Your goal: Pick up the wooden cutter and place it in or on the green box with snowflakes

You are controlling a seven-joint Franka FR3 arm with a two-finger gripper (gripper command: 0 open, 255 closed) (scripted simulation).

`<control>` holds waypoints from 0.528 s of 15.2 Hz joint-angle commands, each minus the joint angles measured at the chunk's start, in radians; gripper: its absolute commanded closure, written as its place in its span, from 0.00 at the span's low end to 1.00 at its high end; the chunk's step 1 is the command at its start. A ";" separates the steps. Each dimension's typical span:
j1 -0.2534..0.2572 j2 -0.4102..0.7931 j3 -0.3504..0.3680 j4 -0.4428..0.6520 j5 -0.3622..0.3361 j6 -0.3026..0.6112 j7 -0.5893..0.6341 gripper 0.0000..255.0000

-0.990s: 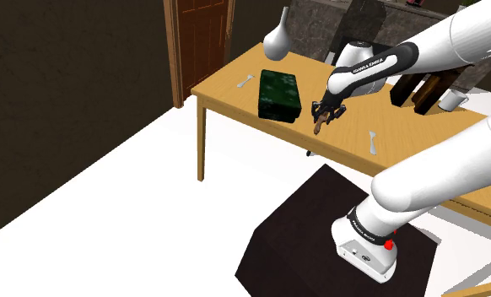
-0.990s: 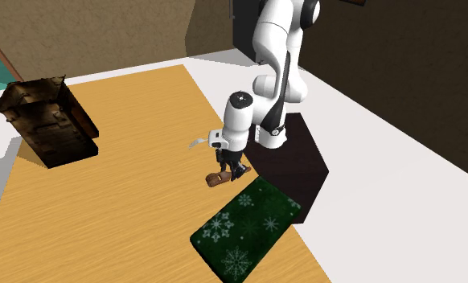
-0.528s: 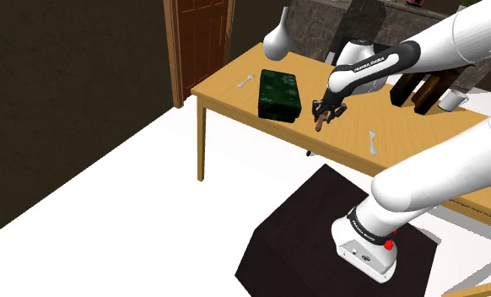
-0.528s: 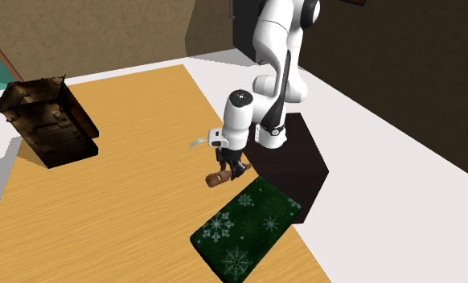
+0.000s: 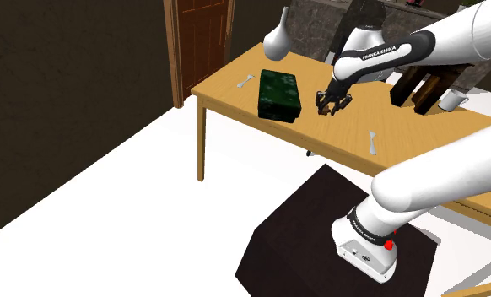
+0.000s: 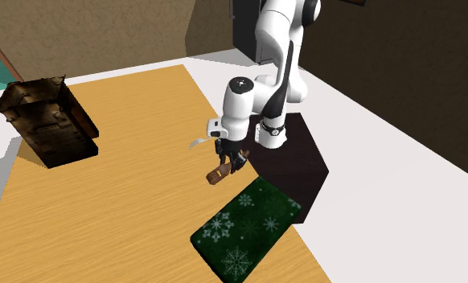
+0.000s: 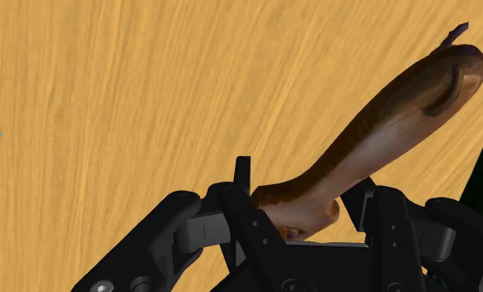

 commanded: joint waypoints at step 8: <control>0.004 -0.065 0.009 0.069 0.011 -0.135 -0.012 1.00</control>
